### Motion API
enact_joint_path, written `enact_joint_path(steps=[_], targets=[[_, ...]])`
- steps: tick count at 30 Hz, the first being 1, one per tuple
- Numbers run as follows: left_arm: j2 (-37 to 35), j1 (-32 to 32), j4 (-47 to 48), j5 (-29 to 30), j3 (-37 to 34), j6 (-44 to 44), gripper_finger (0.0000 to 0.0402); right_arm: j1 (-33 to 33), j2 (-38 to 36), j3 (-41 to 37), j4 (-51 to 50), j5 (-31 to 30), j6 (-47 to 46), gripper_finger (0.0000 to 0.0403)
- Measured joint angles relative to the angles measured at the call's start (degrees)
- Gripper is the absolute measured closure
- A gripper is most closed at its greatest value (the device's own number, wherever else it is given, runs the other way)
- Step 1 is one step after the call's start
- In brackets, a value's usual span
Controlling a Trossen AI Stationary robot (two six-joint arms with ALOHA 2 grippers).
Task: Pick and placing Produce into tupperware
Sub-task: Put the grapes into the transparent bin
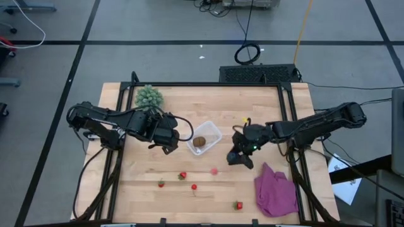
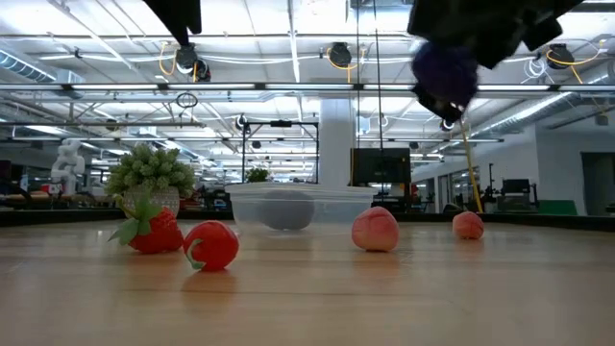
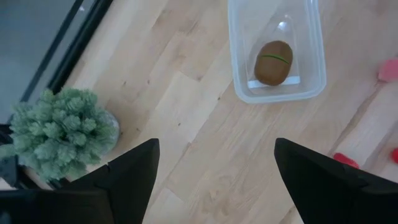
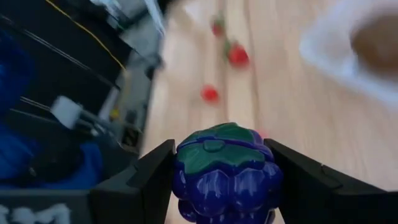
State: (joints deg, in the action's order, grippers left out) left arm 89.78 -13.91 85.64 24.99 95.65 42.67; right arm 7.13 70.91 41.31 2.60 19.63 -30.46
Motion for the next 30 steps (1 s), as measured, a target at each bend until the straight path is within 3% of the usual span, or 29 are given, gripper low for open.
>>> enact_joint_path(steps=[9,15,21,30], targets=[[0.0,1.28,1.07,1.67,-0.02,-9.02,0.0082,-7.91,0.85,0.08,12.95,0.08,9.99,0.0184],[0.0,4.57,2.56,4.51,0.0,-12.18,0.0082,-12.85,5.21,1.66,19.15,0.05,14.18,0.0183],[0.0,8.36,4.31,4.64,0.0,-14.42,0.0082,-15.84,15.66,9.26,16.21,0.35,17.56,0.0183],[0.0,11.87,4.39,4.51,0.0,-19.72,0.0082,-19.91,28.39,22.02,-2.45,1.45,25.46,0.0183]])
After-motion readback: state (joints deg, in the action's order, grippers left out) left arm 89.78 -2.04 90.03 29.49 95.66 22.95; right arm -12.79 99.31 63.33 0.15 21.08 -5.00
